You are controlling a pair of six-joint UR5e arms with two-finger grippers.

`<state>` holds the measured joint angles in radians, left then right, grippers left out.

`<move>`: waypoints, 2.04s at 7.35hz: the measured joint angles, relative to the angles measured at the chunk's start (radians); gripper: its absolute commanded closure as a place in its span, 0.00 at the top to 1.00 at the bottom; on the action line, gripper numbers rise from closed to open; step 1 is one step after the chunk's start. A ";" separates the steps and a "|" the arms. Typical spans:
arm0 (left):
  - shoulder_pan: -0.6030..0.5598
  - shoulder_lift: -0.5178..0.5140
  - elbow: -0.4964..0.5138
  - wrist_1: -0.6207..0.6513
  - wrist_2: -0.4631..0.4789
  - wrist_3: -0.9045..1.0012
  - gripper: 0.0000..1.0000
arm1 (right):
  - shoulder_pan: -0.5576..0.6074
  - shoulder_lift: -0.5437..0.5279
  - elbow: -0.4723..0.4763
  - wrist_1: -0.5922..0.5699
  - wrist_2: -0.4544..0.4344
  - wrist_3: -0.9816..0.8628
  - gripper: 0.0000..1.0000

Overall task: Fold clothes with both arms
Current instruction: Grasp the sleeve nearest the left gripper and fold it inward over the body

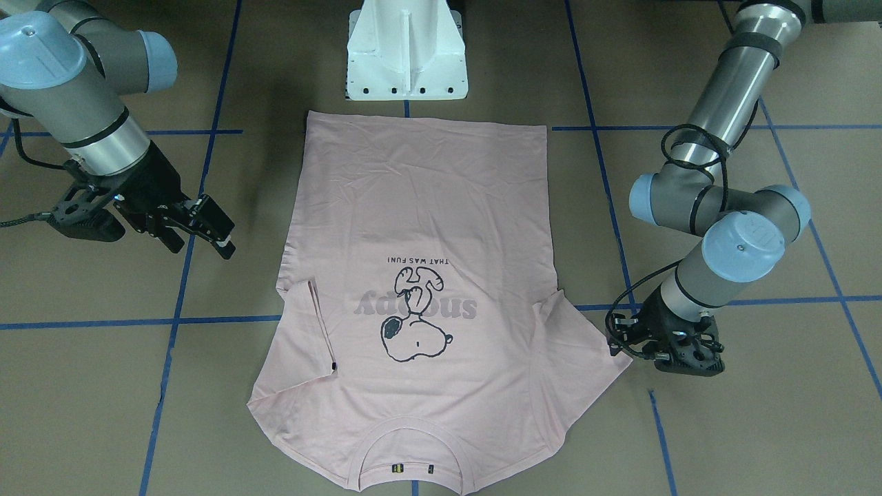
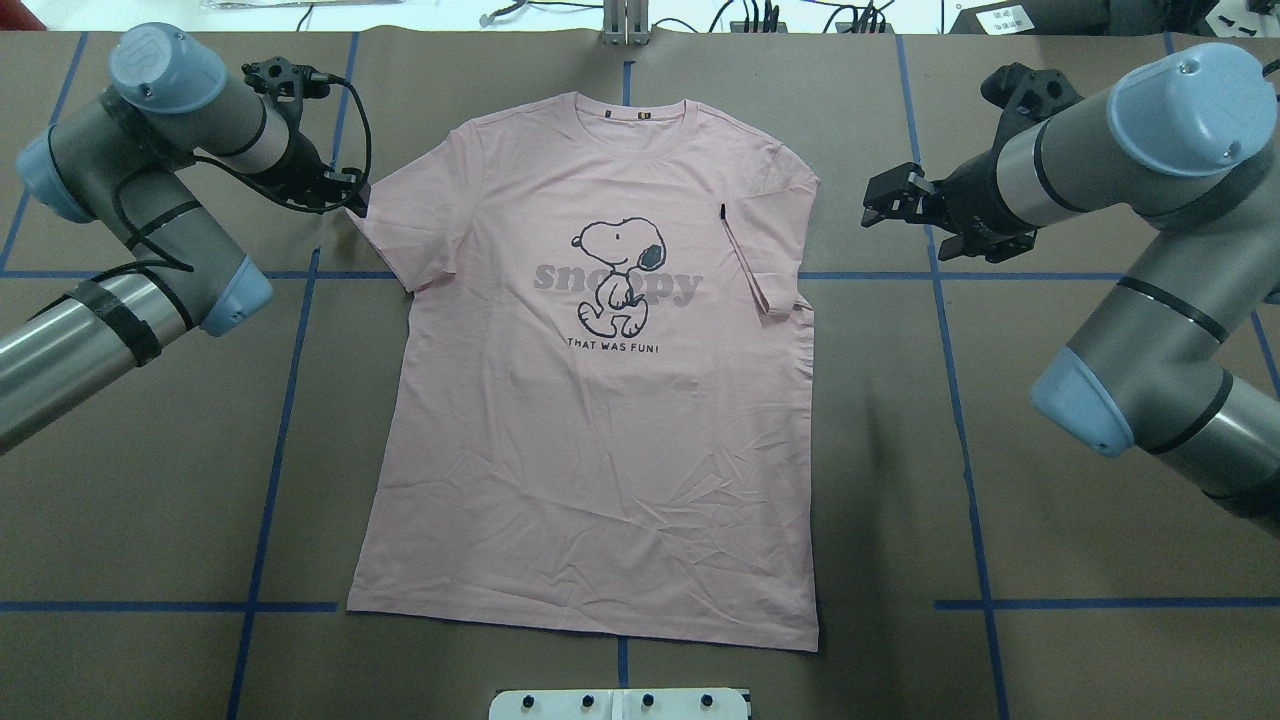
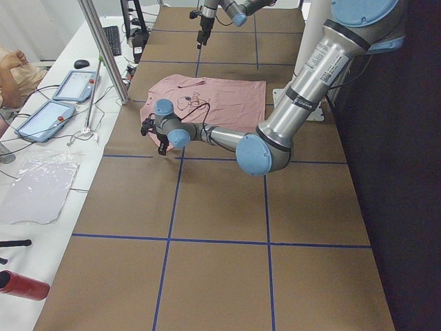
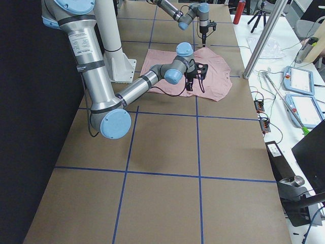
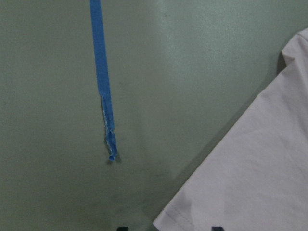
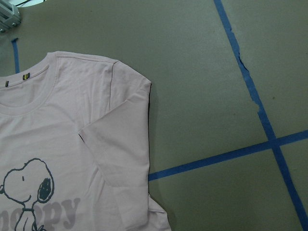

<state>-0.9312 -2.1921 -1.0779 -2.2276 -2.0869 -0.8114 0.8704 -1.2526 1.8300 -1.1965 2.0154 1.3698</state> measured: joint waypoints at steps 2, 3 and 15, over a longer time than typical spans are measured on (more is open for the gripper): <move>0.003 -0.005 0.008 -0.001 0.001 -0.001 0.59 | 0.000 -0.001 0.000 0.000 -0.003 0.000 1.00; 0.004 -0.010 0.014 -0.002 0.001 -0.002 0.54 | 0.001 -0.002 0.000 0.000 -0.004 0.000 1.00; 0.073 -0.123 -0.164 0.137 0.072 -0.237 0.00 | 0.008 -0.001 -0.002 0.000 -0.002 -0.001 1.00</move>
<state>-0.8584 -2.3151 -1.2420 -2.0902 -2.0146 -1.0485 0.8782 -1.2532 1.8284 -1.1965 2.0138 1.3683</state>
